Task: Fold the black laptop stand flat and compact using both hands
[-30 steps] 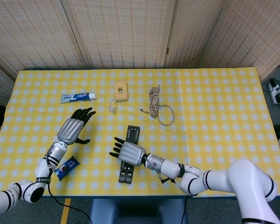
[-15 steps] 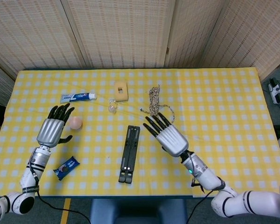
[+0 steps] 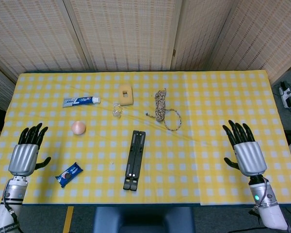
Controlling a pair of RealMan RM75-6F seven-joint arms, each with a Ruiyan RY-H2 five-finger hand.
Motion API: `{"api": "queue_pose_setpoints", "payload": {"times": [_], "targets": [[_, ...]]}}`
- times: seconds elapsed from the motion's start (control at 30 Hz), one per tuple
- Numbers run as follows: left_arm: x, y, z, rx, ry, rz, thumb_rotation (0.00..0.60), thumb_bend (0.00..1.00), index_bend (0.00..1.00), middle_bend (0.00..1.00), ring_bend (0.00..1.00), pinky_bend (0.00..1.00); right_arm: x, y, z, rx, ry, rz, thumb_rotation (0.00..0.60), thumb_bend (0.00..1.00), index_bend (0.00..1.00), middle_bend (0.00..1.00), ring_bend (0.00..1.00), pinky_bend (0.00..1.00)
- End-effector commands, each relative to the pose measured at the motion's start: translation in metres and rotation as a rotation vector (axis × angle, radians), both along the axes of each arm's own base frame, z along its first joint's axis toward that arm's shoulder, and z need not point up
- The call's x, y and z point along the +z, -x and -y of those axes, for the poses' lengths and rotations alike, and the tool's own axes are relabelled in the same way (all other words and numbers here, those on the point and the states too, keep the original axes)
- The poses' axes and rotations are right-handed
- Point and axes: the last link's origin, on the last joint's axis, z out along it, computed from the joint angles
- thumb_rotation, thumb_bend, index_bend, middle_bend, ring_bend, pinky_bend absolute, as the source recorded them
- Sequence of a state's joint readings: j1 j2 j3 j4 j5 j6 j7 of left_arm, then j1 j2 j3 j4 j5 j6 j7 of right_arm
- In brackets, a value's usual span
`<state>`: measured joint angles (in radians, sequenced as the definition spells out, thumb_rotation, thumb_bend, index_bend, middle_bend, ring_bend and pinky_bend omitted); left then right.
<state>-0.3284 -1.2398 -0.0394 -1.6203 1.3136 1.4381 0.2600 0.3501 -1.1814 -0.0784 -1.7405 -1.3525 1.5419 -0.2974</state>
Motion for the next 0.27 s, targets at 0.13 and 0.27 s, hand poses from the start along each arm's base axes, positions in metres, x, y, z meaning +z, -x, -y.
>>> {"api": "queue_pose_setpoints", "payload": {"times": [0.13,0.27], "targets": [[0.006,0.014,0.042,0.026,-0.035,0.037,0.6,0.24,0.05,0.0,0.0,0.0,0.022,0.037,-0.039,-0.091,0.09,0.062,0.6,0.18,0.0,0.01,0.03,0.0],[0.005,0.017,0.06,0.038,-0.031,0.029,0.6,0.24,0.05,0.0,0.0,0.0,0.023,0.047,-0.049,-0.102,0.111,0.073,0.6,0.18,0.0,0.0,0.01,0.0]]}}
